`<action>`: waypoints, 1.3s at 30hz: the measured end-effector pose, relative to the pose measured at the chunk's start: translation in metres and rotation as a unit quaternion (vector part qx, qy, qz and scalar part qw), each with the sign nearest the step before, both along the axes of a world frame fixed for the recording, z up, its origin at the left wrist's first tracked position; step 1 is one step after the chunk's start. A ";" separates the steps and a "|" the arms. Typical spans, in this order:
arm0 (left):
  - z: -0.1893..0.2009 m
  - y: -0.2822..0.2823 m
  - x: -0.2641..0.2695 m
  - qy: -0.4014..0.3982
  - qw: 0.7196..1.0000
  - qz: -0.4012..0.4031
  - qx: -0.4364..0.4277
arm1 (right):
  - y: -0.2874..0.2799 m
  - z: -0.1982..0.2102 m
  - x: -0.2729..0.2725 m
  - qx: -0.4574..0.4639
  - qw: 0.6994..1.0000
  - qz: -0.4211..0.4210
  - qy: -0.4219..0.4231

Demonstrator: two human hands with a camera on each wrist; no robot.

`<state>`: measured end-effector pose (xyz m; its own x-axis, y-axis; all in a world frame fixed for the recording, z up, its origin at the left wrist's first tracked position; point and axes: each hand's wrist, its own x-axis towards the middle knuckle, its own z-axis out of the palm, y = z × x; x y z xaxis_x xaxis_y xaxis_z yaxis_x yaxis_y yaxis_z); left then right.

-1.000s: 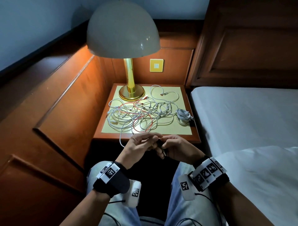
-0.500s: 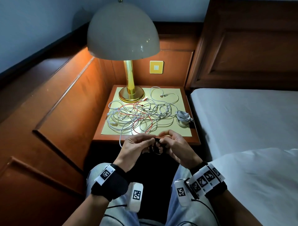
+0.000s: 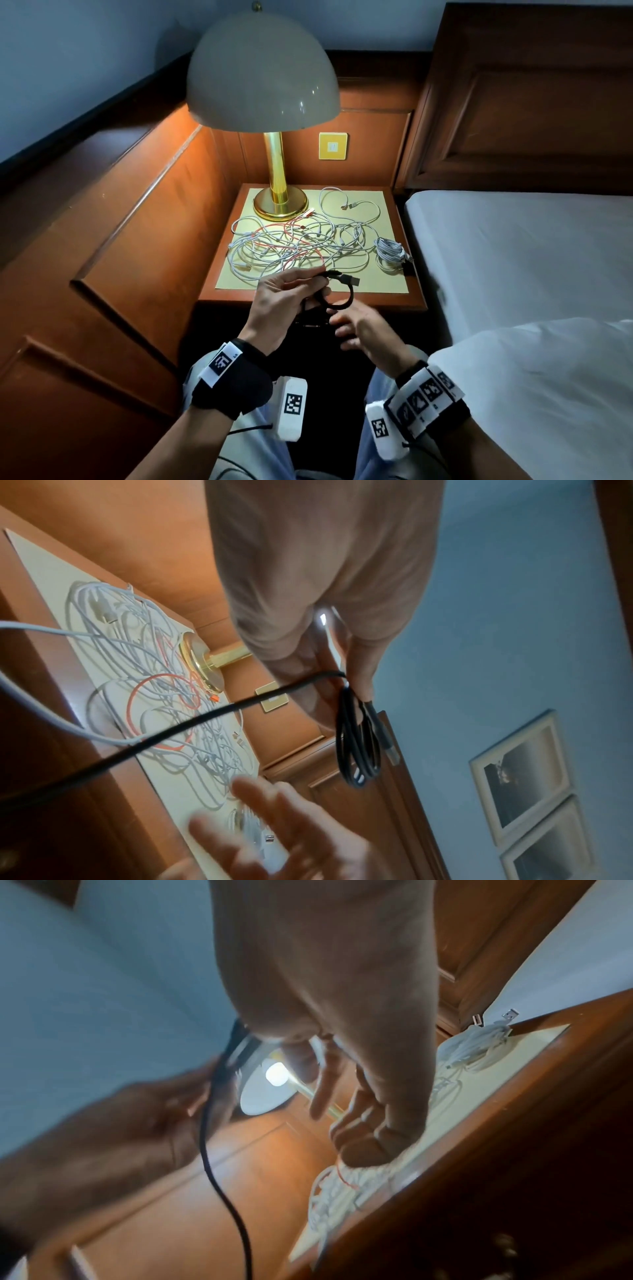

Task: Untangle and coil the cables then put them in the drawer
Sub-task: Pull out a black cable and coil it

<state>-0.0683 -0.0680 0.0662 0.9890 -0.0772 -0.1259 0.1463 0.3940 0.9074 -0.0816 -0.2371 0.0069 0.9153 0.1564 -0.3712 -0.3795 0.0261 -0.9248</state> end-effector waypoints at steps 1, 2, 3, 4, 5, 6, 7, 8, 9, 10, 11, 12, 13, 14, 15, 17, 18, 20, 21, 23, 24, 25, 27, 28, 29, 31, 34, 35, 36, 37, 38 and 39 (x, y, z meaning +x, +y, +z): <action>0.003 0.000 0.000 -0.003 1.000 0.002 -0.002 | 0.004 -0.008 -0.005 -0.030 0.998 0.055 0.001; 0.006 0.000 0.001 -0.007 1.000 0.002 -0.002 | 0.008 -0.014 -0.011 -0.042 0.994 0.101 -0.001; 0.009 0.000 0.001 -0.011 1.000 0.000 -0.003 | 0.013 -0.015 -0.016 -0.044 0.989 0.138 -0.008; 0.011 0.000 0.002 -0.013 1.000 -0.001 -0.006 | 0.018 -0.017 -0.020 -0.047 0.985 0.167 -0.019; 0.013 0.000 0.002 -0.014 1.000 0.000 -0.011 | 0.022 -0.019 -0.021 -0.057 0.980 0.188 -0.033; 0.015 0.001 0.003 -0.014 1.000 0.001 -0.016 | 0.026 -0.021 -0.022 -0.074 0.975 0.204 -0.049; 0.017 0.001 0.003 -0.012 1.000 0.002 -0.023 | 0.029 -0.022 -0.022 -0.085 0.970 0.215 -0.067; 0.018 0.001 0.004 -0.011 1.000 0.003 -0.028 | 0.031 -0.024 -0.023 -0.090 0.967 0.220 -0.087; 0.019 0.002 0.004 -0.010 0.999 0.003 -0.030 | 0.033 -0.025 -0.023 -0.088 0.966 0.219 -0.104; 0.019 0.002 0.005 -0.010 1.000 0.004 -0.029 | 0.034 -0.026 -0.024 -0.083 0.966 0.215 -0.115; 0.018 0.003 0.004 -0.011 1.000 0.004 -0.025 | 0.034 -0.028 -0.024 -0.077 0.968 0.205 -0.122; 0.018 0.004 0.004 -0.011 1.000 0.006 -0.020 | 0.033 -0.030 -0.024 -0.071 0.971 0.193 -0.125; 0.017 0.005 0.004 -0.011 1.000 0.008 -0.016 | 0.033 -0.032 -0.023 -0.059 0.975 0.180 -0.119; 0.016 0.006 0.004 -0.010 1.000 0.011 -0.012 | 0.031 -0.035 -0.022 -0.048 0.979 0.166 -0.106; 0.015 0.007 0.004 -0.009 1.000 0.016 -0.008 | 0.029 -0.038 -0.020 -0.043 0.983 0.152 -0.091; 0.013 0.010 0.005 -0.009 1.000 0.026 0.006 | 0.024 -0.043 -0.015 -0.061 0.989 0.121 -0.063; 0.012 0.010 0.005 -0.008 0.999 0.028 0.017 | 0.020 -0.044 -0.012 -0.073 0.991 0.104 -0.049; 0.010 0.012 0.006 -0.005 0.999 0.030 0.035 | 0.013 -0.040 -0.007 -0.047 0.997 0.054 -0.026; 0.009 0.014 0.006 -0.002 0.999 0.032 0.040 | 0.010 -0.039 -0.005 -0.007 1.000 0.023 -0.010; 0.007 0.017 0.007 0.004 0.998 0.035 0.052 | 0.005 -0.035 -0.001 0.084 0.995 -0.050 0.018; 0.005 0.018 0.007 0.005 0.998 0.035 0.058 | 0.002 -0.034 0.002 0.119 0.989 -0.090 0.020; 0.004 0.020 0.007 0.005 0.998 0.033 0.062 | 0.000 -0.034 0.004 0.146 0.981 -0.129 0.016; 0.001 0.022 0.007 0.008 0.998 0.026 0.062 | -0.003 -0.033 0.009 0.183 0.964 -0.193 -0.002; 0.000 0.022 0.007 0.011 0.998 0.023 0.060 | -0.005 -0.033 0.011 0.202 0.954 -0.222 -0.006; -0.002 0.023 0.006 0.014 0.998 0.020 0.057 | -0.007 -0.031 0.013 0.223 0.943 -0.247 -0.009; -0.005 0.024 0.005 0.022 0.998 0.016 0.053 | -0.009 -0.025 0.015 0.257 0.924 -0.282 -0.008; -0.009 0.025 0.005 0.032 0.998 0.008 0.052 | -0.012 -0.016 0.017 0.282 0.916 -0.286 -0.001; -0.010 0.025 0.004 0.035 0.998 0.006 0.051 | -0.012 -0.014 0.016 0.278 0.919 -0.280 0.004; -0.012 0.025 0.005 0.038 0.998 0.007 0.049 | -0.011 -0.012 0.015 0.269 0.924 -0.273 0.008; -0.013 0.025 0.005 0.041 0.998 0.008 0.045 | -0.010 -0.009 0.014 0.263 0.929 -0.262 0.013; -0.015 0.024 0.005 0.044 0.998 0.007 0.040 | -0.009 -0.008 0.013 0.259 0.933 -0.251 0.017; -0.016 0.023 0.004 0.044 0.998 0.006 0.033 | -0.007 -0.006 0.011 0.258 0.936 -0.238 0.018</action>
<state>-0.0639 -0.0448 0.0500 0.9745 -0.0546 -0.2176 0.2231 0.3360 0.9151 -0.0705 -0.2442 0.0011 0.9150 -0.0991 -0.3911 -0.2421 0.6406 -0.7287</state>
